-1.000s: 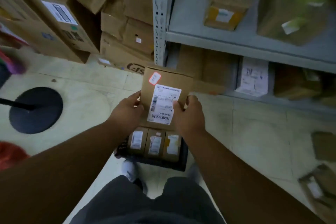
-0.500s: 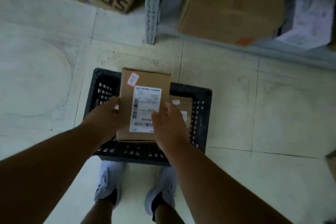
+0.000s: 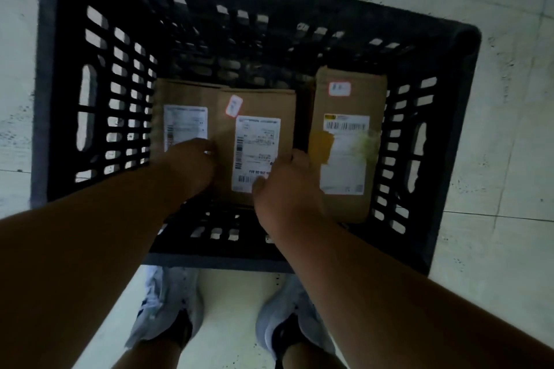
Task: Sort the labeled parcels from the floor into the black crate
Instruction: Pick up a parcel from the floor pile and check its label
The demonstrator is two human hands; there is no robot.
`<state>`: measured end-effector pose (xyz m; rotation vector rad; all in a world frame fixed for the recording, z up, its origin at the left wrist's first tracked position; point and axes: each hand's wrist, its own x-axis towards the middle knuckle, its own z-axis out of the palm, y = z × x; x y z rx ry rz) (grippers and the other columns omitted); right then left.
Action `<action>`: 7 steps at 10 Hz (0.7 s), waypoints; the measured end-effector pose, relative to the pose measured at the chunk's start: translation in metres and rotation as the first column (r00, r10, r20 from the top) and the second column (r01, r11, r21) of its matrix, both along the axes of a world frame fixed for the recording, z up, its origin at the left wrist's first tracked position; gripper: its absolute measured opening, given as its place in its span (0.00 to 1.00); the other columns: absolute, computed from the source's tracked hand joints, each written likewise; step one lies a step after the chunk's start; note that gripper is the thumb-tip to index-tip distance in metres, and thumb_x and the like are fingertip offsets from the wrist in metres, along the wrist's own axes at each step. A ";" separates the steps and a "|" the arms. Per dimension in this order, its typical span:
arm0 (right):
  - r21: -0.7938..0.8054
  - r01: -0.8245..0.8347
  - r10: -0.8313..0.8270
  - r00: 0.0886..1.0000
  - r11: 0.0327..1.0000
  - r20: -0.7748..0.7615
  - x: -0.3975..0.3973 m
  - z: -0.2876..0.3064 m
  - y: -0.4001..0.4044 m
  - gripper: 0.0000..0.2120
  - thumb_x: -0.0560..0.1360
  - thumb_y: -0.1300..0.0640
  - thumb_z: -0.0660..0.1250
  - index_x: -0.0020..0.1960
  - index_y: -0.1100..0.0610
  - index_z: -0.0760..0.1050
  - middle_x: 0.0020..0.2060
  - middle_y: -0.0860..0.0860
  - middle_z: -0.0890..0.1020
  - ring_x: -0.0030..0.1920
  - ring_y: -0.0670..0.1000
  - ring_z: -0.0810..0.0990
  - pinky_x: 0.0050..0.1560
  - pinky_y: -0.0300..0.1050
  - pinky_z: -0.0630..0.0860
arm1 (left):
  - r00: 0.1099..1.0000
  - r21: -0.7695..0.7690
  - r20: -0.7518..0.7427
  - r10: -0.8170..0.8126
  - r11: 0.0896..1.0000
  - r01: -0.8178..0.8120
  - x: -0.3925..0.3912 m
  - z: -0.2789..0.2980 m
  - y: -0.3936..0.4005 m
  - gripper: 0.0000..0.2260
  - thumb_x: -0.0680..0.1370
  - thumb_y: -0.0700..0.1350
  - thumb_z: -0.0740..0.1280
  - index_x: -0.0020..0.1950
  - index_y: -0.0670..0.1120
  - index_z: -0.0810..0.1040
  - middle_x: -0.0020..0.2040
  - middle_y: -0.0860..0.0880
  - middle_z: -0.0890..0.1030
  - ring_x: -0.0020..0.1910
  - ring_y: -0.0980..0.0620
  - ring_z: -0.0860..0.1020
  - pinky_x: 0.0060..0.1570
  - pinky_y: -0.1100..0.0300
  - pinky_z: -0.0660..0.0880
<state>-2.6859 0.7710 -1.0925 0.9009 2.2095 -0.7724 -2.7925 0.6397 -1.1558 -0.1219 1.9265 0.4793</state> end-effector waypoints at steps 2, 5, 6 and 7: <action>-0.019 -0.257 0.252 0.927 0.966 0.277 -0.011 -0.005 0.005 0.27 0.80 0.50 0.62 0.74 0.62 0.64 0.75 0.64 0.60 0.70 0.62 0.63 0.67 0.56 0.68 | 0.998 0.020 -0.034 -0.059 0.998 0.060 0.001 0.000 0.022 0.20 0.79 0.35 0.63 0.64 0.57 0.76 0.58 0.41 0.82 0.58 0.41 0.80 0.53 0.59 0.79; -0.091 -0.056 0.058 0.998 0.994 0.015 -0.047 0.044 0.039 0.10 0.81 0.58 0.63 0.61 0.57 0.75 0.55 0.55 0.79 0.53 0.54 0.79 0.54 0.48 0.78 | 0.718 -0.147 -0.022 -0.695 0.713 0.685 -0.020 0.078 0.058 0.17 0.81 0.36 0.61 0.70 0.37 0.72 0.71 0.40 0.73 0.72 0.42 0.68 0.69 0.53 0.68; -0.032 0.025 -0.032 0.974 0.999 -0.226 -0.056 0.117 0.052 0.10 0.80 0.57 0.63 0.61 0.56 0.75 0.54 0.52 0.77 0.53 0.52 0.77 0.53 0.44 0.75 | 0.838 -0.075 -0.338 -0.429 0.900 0.430 -0.027 0.155 0.076 0.15 0.81 0.40 0.59 0.67 0.45 0.75 0.62 0.43 0.79 0.54 0.45 0.78 0.49 0.54 0.75; -0.001 0.109 -0.099 0.900 0.994 -0.425 -0.066 0.211 0.063 0.06 0.79 0.58 0.65 0.56 0.56 0.76 0.52 0.51 0.77 0.50 0.50 0.77 0.50 0.43 0.75 | 0.835 0.038 -0.505 -0.220 0.961 0.276 -0.028 0.260 0.093 0.15 0.81 0.40 0.58 0.63 0.51 0.77 0.55 0.47 0.82 0.43 0.52 0.77 0.38 0.59 0.69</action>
